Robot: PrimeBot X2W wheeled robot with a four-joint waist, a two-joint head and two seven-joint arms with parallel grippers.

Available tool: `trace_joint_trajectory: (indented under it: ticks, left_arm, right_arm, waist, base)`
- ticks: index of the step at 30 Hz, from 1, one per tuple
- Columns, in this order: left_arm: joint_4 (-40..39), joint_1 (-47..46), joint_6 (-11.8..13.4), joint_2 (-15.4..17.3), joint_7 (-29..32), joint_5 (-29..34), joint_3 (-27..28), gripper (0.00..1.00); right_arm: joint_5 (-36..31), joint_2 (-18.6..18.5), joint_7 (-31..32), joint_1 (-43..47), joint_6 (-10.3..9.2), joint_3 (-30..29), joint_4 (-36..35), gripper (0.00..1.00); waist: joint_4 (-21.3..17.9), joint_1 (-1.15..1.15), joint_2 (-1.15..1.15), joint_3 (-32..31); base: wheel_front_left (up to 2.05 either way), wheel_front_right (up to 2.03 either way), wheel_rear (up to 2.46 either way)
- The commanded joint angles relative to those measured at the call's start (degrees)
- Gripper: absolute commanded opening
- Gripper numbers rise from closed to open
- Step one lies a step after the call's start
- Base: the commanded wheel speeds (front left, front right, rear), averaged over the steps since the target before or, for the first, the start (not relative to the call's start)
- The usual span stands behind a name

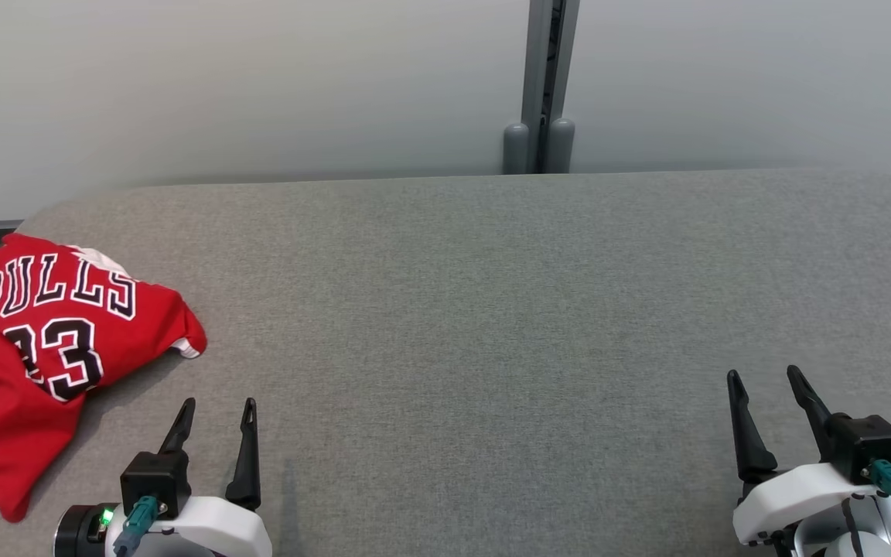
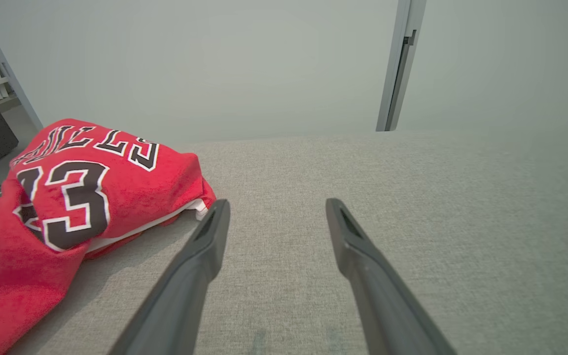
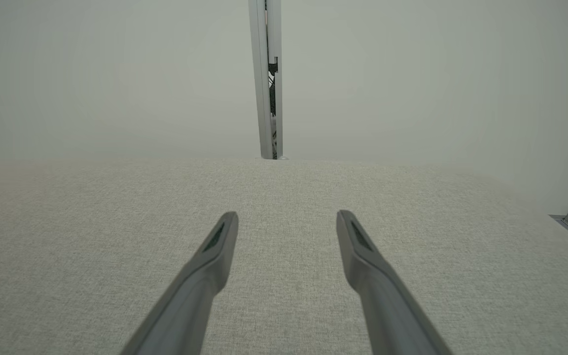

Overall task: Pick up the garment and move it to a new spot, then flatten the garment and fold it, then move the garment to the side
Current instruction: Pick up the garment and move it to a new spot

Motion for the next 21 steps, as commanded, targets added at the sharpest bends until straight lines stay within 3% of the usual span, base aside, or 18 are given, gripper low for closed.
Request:
trace_joint_trajectory:
  ticks: [1, 7, 21]
  left_arm:
    - [0.1, -0.4, 0.1, 0.3, -0.3, 1.2, 0.1, 1.0]
    - [0.4, -0.4, 0.3, 0.3, -0.5, 1.8, 0.4, 1.0]
    - [1.3, 0.9, 0.4, 0.5, -0.5, 1.9, 2.8, 1.0]
  right_arm:
    - [-1.0, -0.5, -0.5, -0.4, 0.1, 0.0, 0.0, 1.0]
    - [-1.6, -0.5, -0.7, -0.2, 0.08, 0.5, 0.2, 1.0]
    - [0.1, -0.5, -0.7, -0.5, 0.06, 3.0, 1.1, 1.0]
  waist:
    - [0.3, 0.0, 0.0, 0.0]
    - [3.2, 0.0, 0.0, 0.4]
    - [18.2, 0.0, 0.0, 0.5]
  base:
    - [0.0, 0.0, 0.0]
    - [0.0, 0.0, 0.0]
    - [0.0, 0.0, 0.0]
